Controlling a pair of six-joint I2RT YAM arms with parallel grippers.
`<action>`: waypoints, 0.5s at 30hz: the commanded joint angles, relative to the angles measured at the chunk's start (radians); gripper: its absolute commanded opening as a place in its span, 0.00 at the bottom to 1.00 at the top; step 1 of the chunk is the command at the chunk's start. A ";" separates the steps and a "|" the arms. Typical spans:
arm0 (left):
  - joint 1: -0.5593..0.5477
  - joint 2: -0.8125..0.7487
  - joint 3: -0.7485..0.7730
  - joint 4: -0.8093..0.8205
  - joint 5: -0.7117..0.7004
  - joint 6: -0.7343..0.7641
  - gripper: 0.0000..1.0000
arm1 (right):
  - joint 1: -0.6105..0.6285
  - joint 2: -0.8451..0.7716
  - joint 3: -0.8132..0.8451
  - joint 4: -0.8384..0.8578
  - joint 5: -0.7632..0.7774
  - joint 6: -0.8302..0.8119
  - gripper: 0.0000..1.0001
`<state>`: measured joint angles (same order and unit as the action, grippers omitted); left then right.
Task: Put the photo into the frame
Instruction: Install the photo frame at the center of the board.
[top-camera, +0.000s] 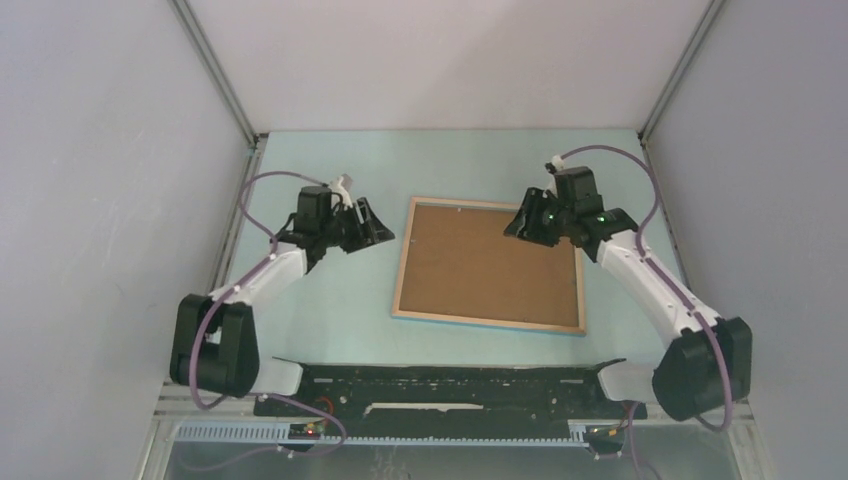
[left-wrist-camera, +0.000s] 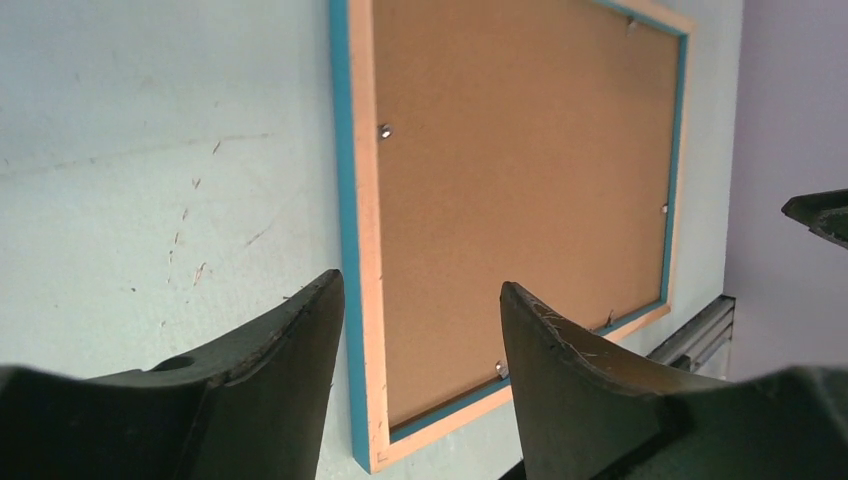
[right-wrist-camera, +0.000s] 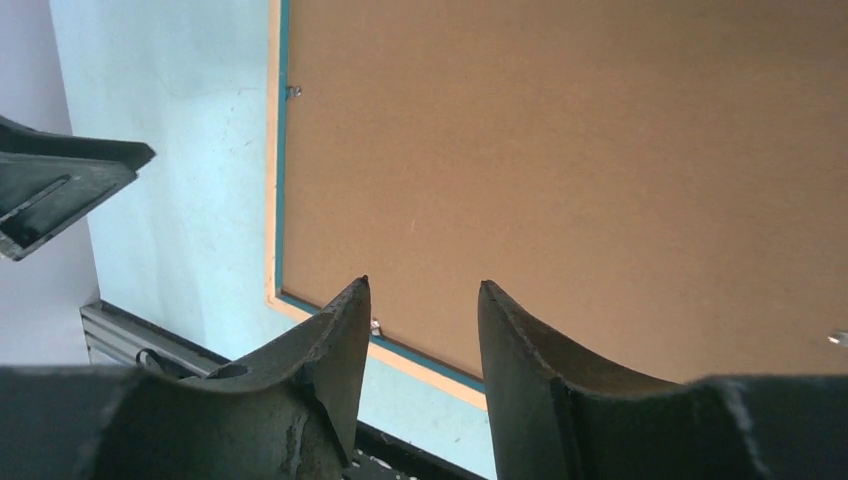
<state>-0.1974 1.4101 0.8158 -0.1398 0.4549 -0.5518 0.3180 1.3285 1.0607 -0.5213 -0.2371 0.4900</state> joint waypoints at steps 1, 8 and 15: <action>-0.029 -0.144 0.021 0.039 -0.089 0.091 0.65 | -0.037 -0.124 -0.006 -0.056 0.035 -0.068 0.53; -0.042 -0.218 -0.007 0.031 -0.139 0.102 0.73 | -0.025 -0.184 -0.049 -0.094 0.066 -0.195 0.74; -0.042 -0.397 -0.020 0.014 -0.228 0.094 0.79 | 0.302 -0.056 0.000 -0.122 0.090 -0.379 0.99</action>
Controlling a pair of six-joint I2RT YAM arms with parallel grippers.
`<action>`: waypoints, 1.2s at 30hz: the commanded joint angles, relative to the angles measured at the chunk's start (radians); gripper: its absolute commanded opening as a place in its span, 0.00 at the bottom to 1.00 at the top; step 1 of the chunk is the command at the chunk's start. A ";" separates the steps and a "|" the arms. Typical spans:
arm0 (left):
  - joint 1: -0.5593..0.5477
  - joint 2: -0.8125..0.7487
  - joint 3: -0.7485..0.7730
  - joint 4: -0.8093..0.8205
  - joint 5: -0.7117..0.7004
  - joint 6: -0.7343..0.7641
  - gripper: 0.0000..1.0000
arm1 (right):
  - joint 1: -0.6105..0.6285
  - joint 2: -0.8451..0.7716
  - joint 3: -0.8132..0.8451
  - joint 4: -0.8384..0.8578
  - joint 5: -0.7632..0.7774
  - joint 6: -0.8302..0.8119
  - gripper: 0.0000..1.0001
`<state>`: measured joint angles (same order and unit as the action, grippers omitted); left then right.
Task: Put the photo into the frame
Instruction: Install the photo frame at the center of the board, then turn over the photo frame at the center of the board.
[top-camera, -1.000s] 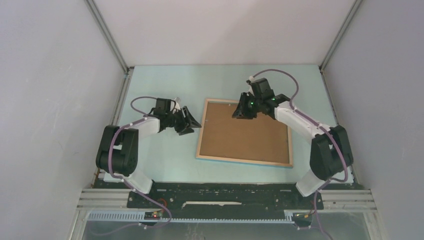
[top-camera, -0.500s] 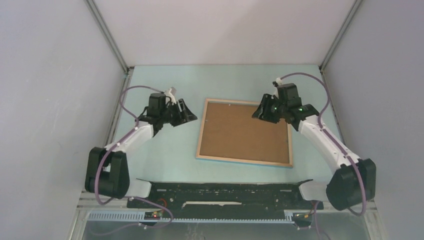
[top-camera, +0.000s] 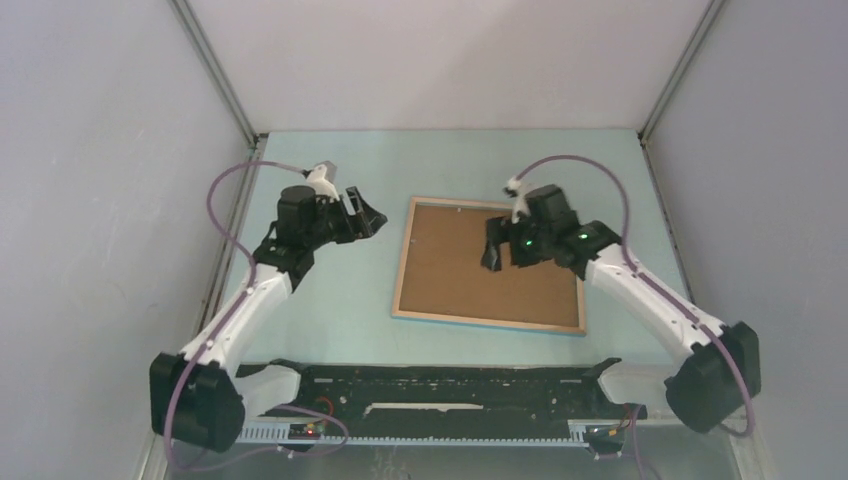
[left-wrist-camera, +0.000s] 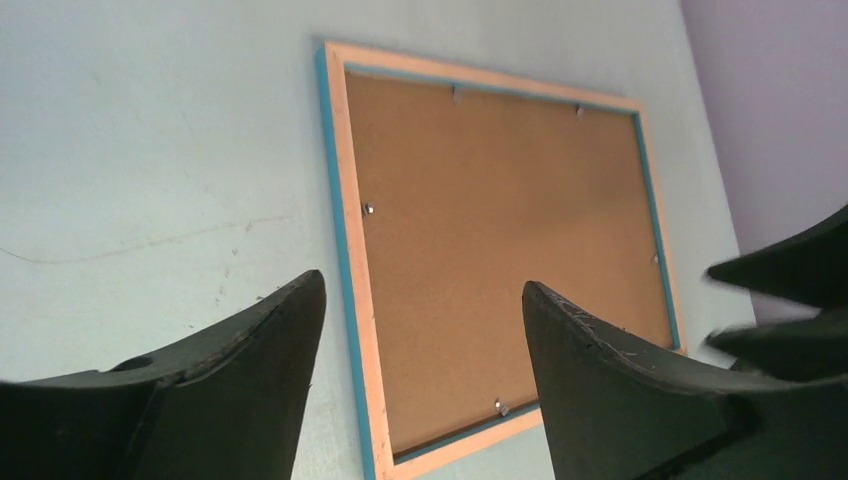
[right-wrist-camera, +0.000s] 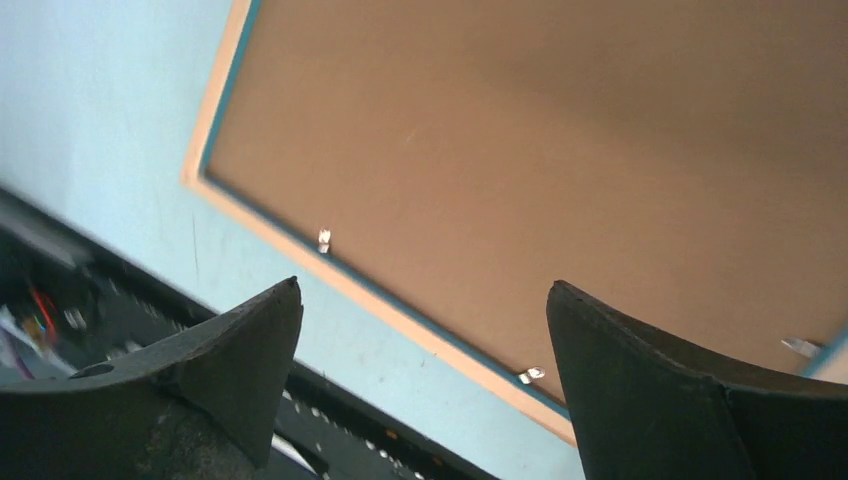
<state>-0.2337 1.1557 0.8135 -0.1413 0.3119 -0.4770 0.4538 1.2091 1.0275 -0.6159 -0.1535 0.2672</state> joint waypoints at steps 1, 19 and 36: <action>-0.006 -0.172 -0.020 0.002 -0.135 0.013 0.80 | 0.213 0.092 0.038 -0.025 0.003 -0.189 1.00; 0.004 -0.256 -0.045 -0.112 -0.329 -0.026 0.87 | 0.635 0.616 0.232 -0.009 0.297 -0.370 0.66; 0.005 -0.252 -0.053 -0.111 -0.339 -0.017 0.87 | 0.712 0.676 0.227 0.041 0.389 -0.385 0.17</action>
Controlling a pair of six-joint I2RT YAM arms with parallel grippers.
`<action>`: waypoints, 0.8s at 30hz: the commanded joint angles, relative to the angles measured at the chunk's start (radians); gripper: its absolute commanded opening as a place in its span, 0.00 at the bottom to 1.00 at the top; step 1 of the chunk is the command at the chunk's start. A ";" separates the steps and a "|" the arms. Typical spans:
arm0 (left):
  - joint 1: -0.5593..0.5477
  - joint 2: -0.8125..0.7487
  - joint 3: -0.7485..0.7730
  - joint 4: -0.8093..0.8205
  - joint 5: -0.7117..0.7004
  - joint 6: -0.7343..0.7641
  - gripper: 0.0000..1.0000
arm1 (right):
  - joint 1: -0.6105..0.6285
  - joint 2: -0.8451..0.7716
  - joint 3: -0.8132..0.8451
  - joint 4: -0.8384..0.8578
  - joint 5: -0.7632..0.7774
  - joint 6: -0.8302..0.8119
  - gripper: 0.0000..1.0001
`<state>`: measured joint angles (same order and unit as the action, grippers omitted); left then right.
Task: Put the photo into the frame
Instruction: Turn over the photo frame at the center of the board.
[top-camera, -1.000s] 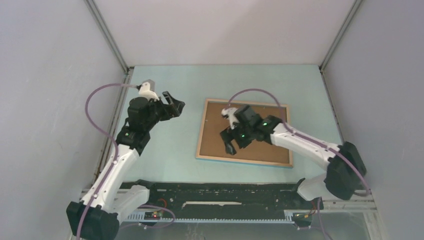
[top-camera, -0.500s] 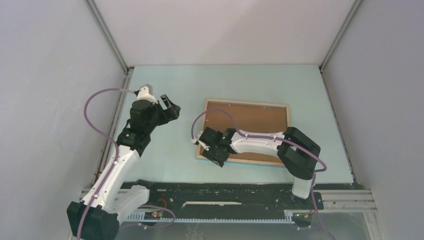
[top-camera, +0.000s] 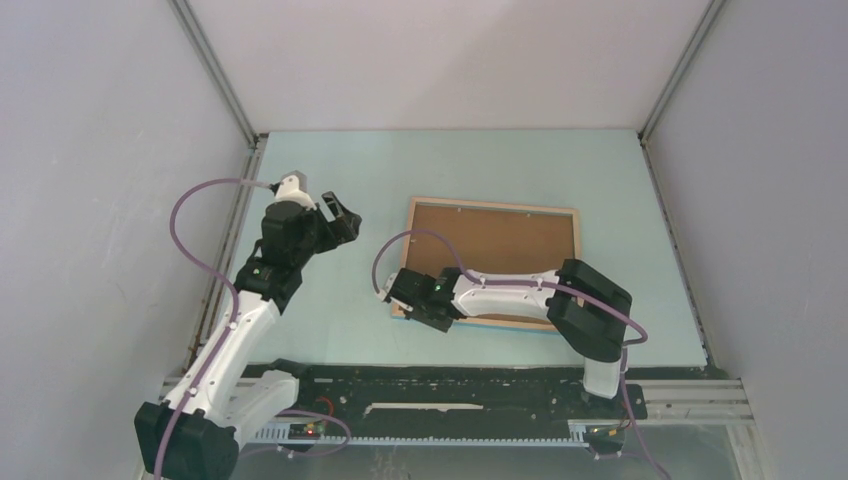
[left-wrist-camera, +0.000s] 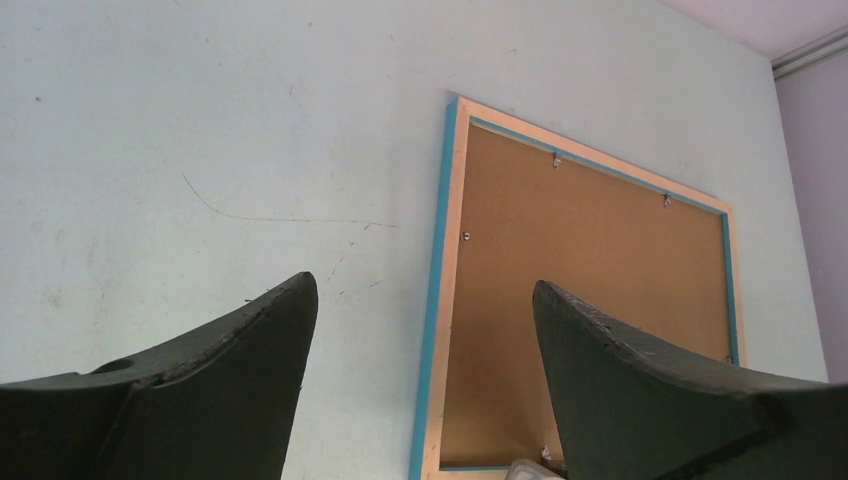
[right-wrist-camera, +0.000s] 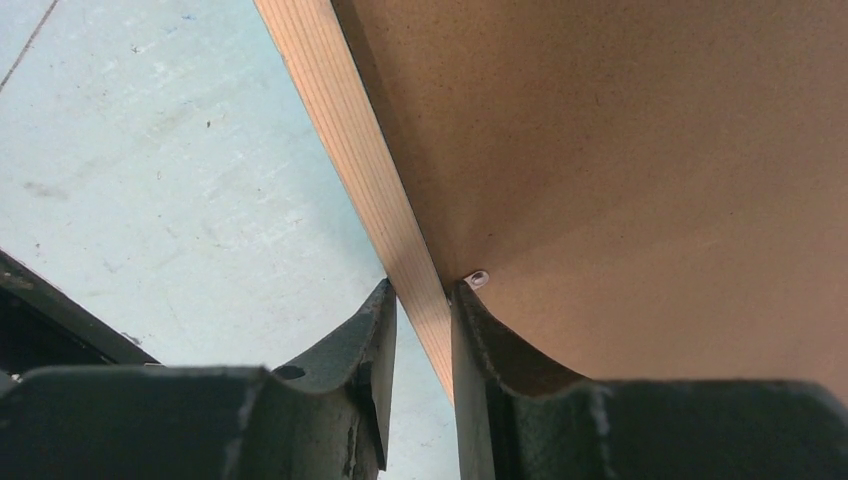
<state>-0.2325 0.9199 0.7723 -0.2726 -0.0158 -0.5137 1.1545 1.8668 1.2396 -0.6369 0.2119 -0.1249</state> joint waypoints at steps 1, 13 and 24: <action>0.004 -0.016 -0.011 0.021 -0.011 0.020 0.87 | 0.011 0.019 0.015 0.060 0.029 0.008 0.19; 0.005 -0.012 -0.025 0.040 0.006 0.012 0.88 | -0.038 -0.036 -0.054 0.036 0.057 0.026 0.47; 0.005 -0.003 -0.015 0.039 0.008 0.012 0.88 | -0.012 -0.030 -0.106 0.036 0.074 0.051 0.36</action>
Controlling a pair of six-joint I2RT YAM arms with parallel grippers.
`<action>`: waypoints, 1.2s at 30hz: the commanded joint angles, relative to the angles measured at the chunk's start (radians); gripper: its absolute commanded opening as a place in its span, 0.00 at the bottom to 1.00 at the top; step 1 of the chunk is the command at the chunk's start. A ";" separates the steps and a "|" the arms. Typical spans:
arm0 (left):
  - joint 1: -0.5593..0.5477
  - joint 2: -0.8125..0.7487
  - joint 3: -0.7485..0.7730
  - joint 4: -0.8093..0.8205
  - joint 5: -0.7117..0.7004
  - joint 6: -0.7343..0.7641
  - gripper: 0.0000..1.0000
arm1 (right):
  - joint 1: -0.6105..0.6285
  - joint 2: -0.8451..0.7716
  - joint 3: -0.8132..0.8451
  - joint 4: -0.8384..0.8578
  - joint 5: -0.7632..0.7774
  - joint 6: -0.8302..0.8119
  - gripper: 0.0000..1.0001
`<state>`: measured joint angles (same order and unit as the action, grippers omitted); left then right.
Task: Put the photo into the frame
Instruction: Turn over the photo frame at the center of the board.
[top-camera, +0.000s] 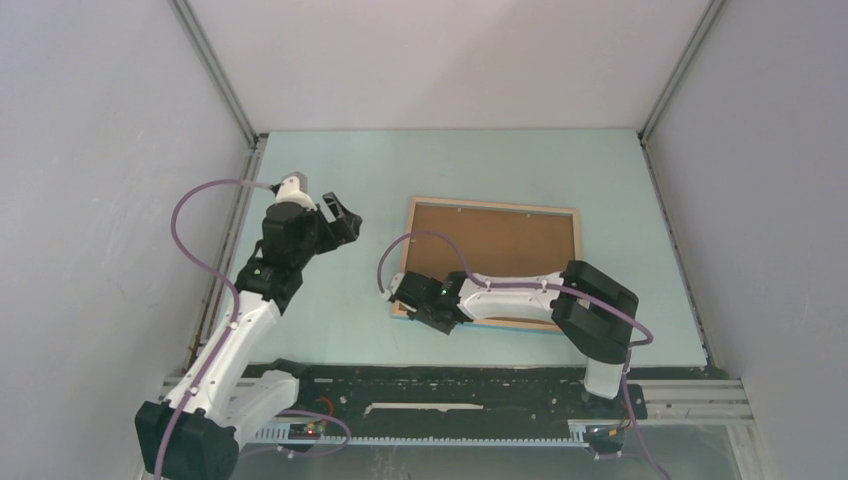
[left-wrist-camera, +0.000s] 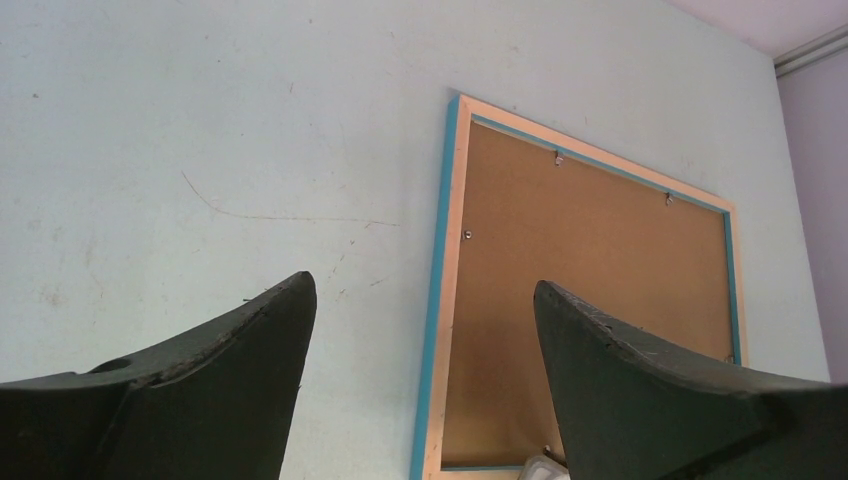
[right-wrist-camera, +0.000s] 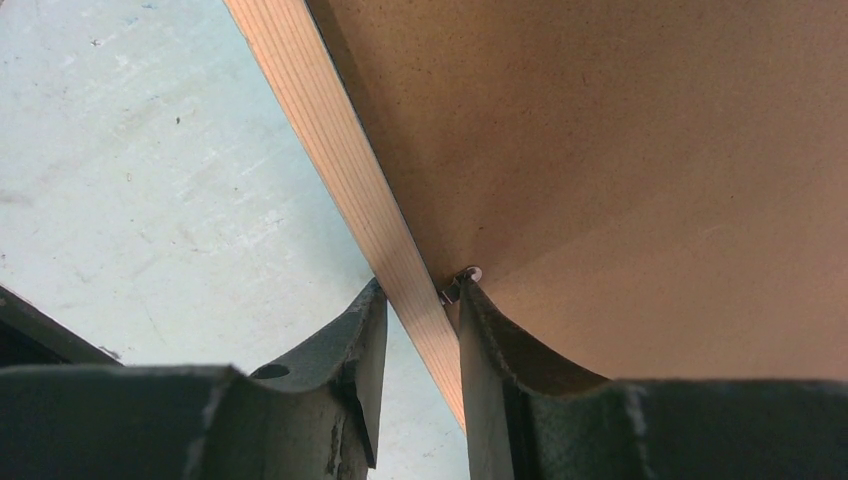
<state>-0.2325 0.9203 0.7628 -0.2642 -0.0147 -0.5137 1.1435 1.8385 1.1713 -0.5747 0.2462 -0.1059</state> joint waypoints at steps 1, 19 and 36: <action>0.005 -0.002 -0.004 0.031 0.007 0.011 0.88 | 0.001 -0.003 -0.041 -0.029 0.051 0.033 0.37; 0.005 0.005 -0.007 0.045 0.033 0.005 0.88 | -0.010 -0.026 -0.084 -0.012 0.058 0.049 0.33; 0.008 -0.012 0.219 -0.109 0.094 -0.040 0.88 | -0.216 -0.306 0.045 0.007 -0.117 0.071 0.00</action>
<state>-0.2310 0.9302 0.8661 -0.3336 0.0639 -0.5190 1.0248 1.6611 1.1099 -0.5831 0.2043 -0.1089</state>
